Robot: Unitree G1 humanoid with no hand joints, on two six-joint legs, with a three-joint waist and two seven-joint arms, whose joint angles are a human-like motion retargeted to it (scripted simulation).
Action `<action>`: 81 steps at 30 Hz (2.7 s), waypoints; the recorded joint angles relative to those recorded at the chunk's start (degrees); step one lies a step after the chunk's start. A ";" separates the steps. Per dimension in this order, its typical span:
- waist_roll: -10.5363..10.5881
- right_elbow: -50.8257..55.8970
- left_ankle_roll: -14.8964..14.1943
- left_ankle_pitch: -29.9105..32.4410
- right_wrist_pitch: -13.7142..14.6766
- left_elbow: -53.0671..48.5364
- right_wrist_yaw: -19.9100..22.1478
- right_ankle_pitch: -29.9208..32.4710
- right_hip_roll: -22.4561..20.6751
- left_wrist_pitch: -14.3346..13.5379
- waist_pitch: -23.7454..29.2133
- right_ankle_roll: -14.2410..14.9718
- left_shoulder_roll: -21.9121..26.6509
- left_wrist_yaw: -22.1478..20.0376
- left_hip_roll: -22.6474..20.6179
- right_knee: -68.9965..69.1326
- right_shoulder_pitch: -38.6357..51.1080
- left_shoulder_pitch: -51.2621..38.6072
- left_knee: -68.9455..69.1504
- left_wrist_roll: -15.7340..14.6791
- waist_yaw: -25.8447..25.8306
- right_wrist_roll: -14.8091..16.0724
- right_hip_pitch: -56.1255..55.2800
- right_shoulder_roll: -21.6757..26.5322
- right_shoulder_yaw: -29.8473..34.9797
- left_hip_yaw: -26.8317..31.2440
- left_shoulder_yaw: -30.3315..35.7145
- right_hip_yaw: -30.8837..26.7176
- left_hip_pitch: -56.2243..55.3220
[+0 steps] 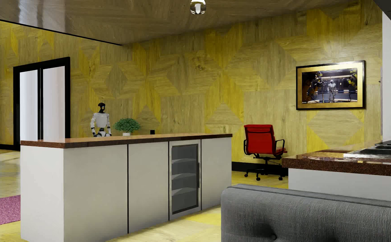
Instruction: Move towards the counter
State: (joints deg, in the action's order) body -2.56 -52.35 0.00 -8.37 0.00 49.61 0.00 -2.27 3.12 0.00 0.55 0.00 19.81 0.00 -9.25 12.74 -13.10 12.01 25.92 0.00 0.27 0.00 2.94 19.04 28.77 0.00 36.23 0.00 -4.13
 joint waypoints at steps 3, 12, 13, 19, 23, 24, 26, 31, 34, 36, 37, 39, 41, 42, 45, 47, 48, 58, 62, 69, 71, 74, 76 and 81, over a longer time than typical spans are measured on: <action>0.50 0.07 0.00 0.86 0.00 -1.87 0.00 -13.89 -0.84 0.00 0.03 0.00 0.43 0.00 -0.57 16.52 -1.03 0.58 1.48 0.00 -1.81 0.00 -2.39 0.46 -0.09 0.00 0.66 0.00 -0.18; 1.33 0.23 0.00 -15.89 0.00 -12.00 0.00 -8.96 1.89 0.00 5.60 0.00 2.02 0.00 1.32 34.80 -5.28 -4.50 -2.63 0.00 -13.25 0.00 -31.30 1.33 -1.46 0.00 -1.59 0.00 15.28; 1.26 -0.87 0.00 -18.29 0.00 -12.57 0.00 -6.63 2.49 0.00 6.06 0.00 2.31 0.00 1.55 31.65 -5.42 -5.17 -2.87 0.00 -13.84 0.00 -33.45 1.14 -1.52 0.00 -1.45 0.00 17.33; 2.07 -5.69 0.00 -12.92 0.00 -8.17 0.00 -7.52 3.55 0.00 5.08 0.00 1.56 0.00 4.63 32.71 -6.24 -6.06 -0.27 0.00 -18.91 0.00 -39.75 0.97 -0.68 0.00 0.13 0.00 25.74; 2.25 -6.14 0.00 16.10 0.00 0.44 0.00 -14.95 -0.87 0.00 5.20 0.00 0.93 0.00 6.88 38.54 -4.66 -2.16 32.92 0.00 -15.37 0.00 -31.02 0.49 0.23 0.00 3.76 0.00 12.39; 1.84 -4.25 0.00 16.10 0.00 0.52 0.00 -16.61 -1.95 0.00 6.01 0.00 1.26 0.00 6.99 37.44 -4.16 -0.92 43.51 0.00 -13.23 0.00 -26.77 0.47 0.10 0.00 3.73 0.00 6.29; -0.12 -0.32 0.00 13.96 0.00 0.79 0.00 -18.06 -2.59 0.00 6.60 0.00 1.12 0.00 5.73 31.98 -2.65 1.59 50.09 0.00 -6.94 0.00 -17.08 0.37 -0.30 0.00 2.08 0.00 -5.82; -2.72 10.06 0.00 14.86 0.00 0.36 0.00 -20.28 -1.55 0.00 6.37 0.00 2.15 0.00 5.12 16.39 0.25 4.85 7.36 0.00 6.06 0.00 6.88 2.45 -3.07 0.00 2.04 0.00 -23.43; -3.50 11.09 0.00 3.52 0.00 0.20 0.00 -21.48 -0.22 0.00 5.97 0.00 2.35 0.00 6.91 17.22 2.99 5.67 3.67 0.00 10.33 0.00 14.15 3.04 -4.01 0.00 1.57 0.00 -27.50; -5.05 8.68 0.00 22.15 0.00 1.62 0.00 -11.84 2.59 0.00 5.24 0.00 1.93 0.00 4.99 24.76 1.85 5.81 10.47 0.00 11.88 0.00 14.36 1.97 -5.82 0.00 1.89 0.00 -30.81; -6.17 6.51 0.00 24.77 0.00 2.92 0.00 -3.03 4.04 0.00 4.64 0.00 1.75 0.00 2.75 32.65 0.93 5.62 14.05 0.00 10.15 0.00 12.11 1.21 -5.68 0.00 2.54 0.00 -29.85; -6.45 4.38 0.00 21.16 0.00 4.17 0.00 3.48 5.84 0.00 3.76 0.00 0.95 0.00 -1.85 54.28 -1.32 4.36 15.82 0.00 5.77 0.00 1.06 1.24 -3.90 0.00 1.80 0.00 -23.78; -5.03 3.41 0.00 12.64 0.00 3.55 0.00 -9.06 5.21 0.00 4.59 0.00 0.87 0.00 -3.01 64.50 -3.01 2.49 11.05 0.00 0.31 0.00 -9.59 1.15 -3.07 0.00 -0.52 0.00 -11.51; -3.53 2.78 0.00 8.27 0.00 2.54 0.00 -12.50 4.42 0.00 4.51 0.00 1.32 0.00 -2.47 63.13 -3.79 1.20 8.30 0.00 -3.27 0.00 -14.98 1.21 -2.87 0.00 -0.63 0.00 -5.94; -0.55 2.33 0.00 -5.14 0.00 -6.42 0.00 -11.91 4.10 0.00 5.38 0.00 4.06 0.00 0.85 41.43 -5.93 -1.35 -0.04 0.00 -12.20 0.00 -24.61 2.05 -3.62 0.00 -1.82 0.00 11.10; -0.65 1.90 0.00 -12.66 0.00 -9.60 0.00 -7.77 5.40 0.00 4.26 0.00 5.18 0.00 1.79 22.04 -6.86 -4.09 -2.18 0.00 -14.88 0.00 -28.74 1.80 -4.28 0.00 -4.44 0.00 18.41; -0.73 1.27 0.00 -14.06 0.00 -10.69 0.00 -0.56 6.15 0.00 3.40 0.00 5.55 0.00 2.29 9.75 -7.12 -5.31 -2.23 0.00 -15.75 0.00 -30.31 1.76 -3.91 0.00 -5.04 0.00 20.89; -0.32 2.53 0.00 14.44 0.00 0.38 0.00 -13.91 -4.30 0.00 4.90 0.00 -0.21 0.00 5.92 26.36 -6.13 2.33 48.64 0.00 -4.93 0.00 -8.24 0.88 -4.92 0.00 -4.80 0.00 -6.16; -2.21 11.64 0.00 13.20 0.00 2.57 0.00 -18.02 -2.49 0.00 4.36 0.00 0.07 0.00 5.28 16.99 -2.44 6.63 7.45 0.00 4.58 0.00 9.68 2.42 -7.78 0.00 -1.73 0.00 -19.83; -7.85 5.24 0.00 21.60 0.00 5.73 0.00 8.30 6.69 0.00 2.29 0.00 1.28 0.00 0.48 48.83 -2.46 8.00 15.21 0.00 6.84 0.00 7.73 1.58 -9.23 0.00 -1.22 0.00 -26.14; -8.76 4.51 0.00 15.90 0.00 6.05 0.00 -3.23 6.18 0.00 3.70 0.00 1.23 0.00 -2.90 66.90 -4.52 5.25 13.07 0.00 1.54 0.00 -5.18 1.83 -6.53 0.00 -4.95 0.00 -16.19; -6.31 1.71 0.00 2.74 0.00 -2.25 0.00 -11.81 1.84 0.00 4.82 0.00 3.66 0.00 -1.50 60.53 -8.69 2.30 2.40 0.00 -9.65 0.00 -20.07 2.87 -4.52 0.00 -6.30 0.00 3.86; -5.30 -0.45 0.00 -9.00 0.00 -8.10 0.00 -9.93 2.06 0.00 4.22 0.00 4.68 0.00 0.68 41.98 -11.48 0.30 -2.10 0.00 -15.12 0.00 -26.60 3.80 -4.46 0.00 -9.22 0.00 14.90; -6.30 -8.12 0.00 -7.55 0.00 -14.31 0.00 -5.55 2.61 0.00 1.58 0.00 5.02 0.00 3.22 20.84 -14.54 -4.51 1.22 0.00 -18.23 0.00 -33.83 4.36 -3.43 0.00 -15.35 0.00 26.17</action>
State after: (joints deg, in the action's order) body -8.86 -60.47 0.00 -15.92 0.00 35.30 0.00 -7.82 5.73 0.00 2.13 0.00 24.83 0.00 -6.03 33.58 -27.63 7.50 27.13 0.00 -17.95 0.00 -30.89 23.40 25.34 0.00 20.88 0.00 22.04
